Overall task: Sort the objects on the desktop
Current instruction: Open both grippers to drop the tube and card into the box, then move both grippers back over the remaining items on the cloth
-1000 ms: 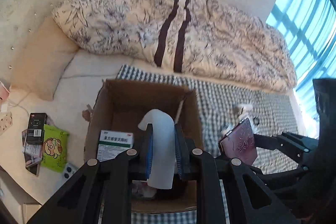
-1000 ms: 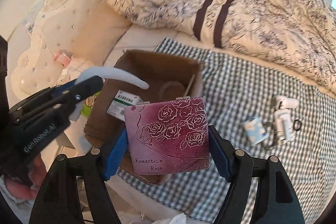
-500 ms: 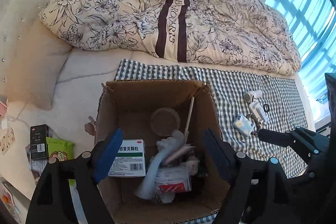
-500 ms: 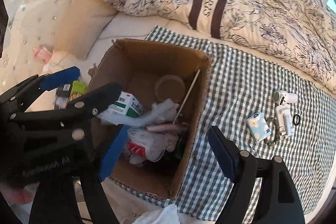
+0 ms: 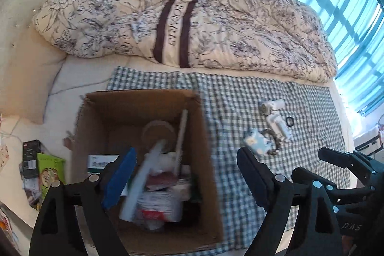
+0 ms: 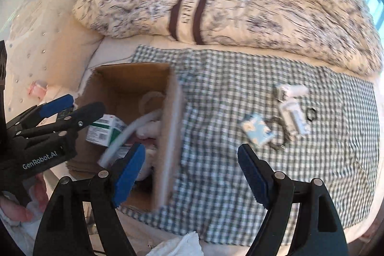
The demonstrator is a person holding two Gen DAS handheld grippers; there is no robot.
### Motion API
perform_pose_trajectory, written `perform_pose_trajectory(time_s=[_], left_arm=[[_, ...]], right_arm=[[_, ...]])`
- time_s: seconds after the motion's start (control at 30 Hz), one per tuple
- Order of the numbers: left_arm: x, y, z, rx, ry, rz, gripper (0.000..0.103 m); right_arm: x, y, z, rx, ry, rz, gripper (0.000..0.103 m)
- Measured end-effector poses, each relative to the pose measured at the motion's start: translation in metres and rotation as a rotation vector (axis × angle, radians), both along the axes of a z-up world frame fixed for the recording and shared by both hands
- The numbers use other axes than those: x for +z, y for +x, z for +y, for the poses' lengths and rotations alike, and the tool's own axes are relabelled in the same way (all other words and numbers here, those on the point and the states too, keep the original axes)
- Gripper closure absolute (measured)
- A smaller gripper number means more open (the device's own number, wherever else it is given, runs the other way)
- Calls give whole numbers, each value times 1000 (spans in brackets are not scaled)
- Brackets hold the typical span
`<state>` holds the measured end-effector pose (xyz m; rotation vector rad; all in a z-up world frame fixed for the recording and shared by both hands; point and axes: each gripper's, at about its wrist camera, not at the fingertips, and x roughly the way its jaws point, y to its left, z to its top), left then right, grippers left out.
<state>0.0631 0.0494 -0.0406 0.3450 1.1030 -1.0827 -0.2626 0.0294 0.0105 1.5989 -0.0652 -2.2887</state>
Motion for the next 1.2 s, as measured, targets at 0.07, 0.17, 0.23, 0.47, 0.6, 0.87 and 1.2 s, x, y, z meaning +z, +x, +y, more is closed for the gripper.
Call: perform_pose_trajectory(time_s=[0.07, 0.17, 0.23, 0.47, 0.6, 0.87, 1.2], left_arm=[[2, -17, -11, -6, 4, 6, 13], [6, -45, -30, -13, 14, 12, 12], [8, -63, -41, -10, 18, 15, 9], [3, -121, -72, 37, 83, -5, 2], [-7, -147, -83, 59, 126, 9, 2], [-27, -178, -96, 54, 197, 10, 1], [-77, -169, -126, 114, 247, 75, 1]], right_arm=[[2, 2, 24, -19, 4, 5, 23], [4, 4, 55, -35, 16, 12, 23], [4, 5, 79, -43, 24, 14, 23], [-2, 3, 157, -48, 27, 18, 23], [-12, -3, 189, -40, 16, 4, 23], [-47, -21, 240, -78, -108, -97, 8], [-83, -56, 249, -60, -31, -101, 8]])
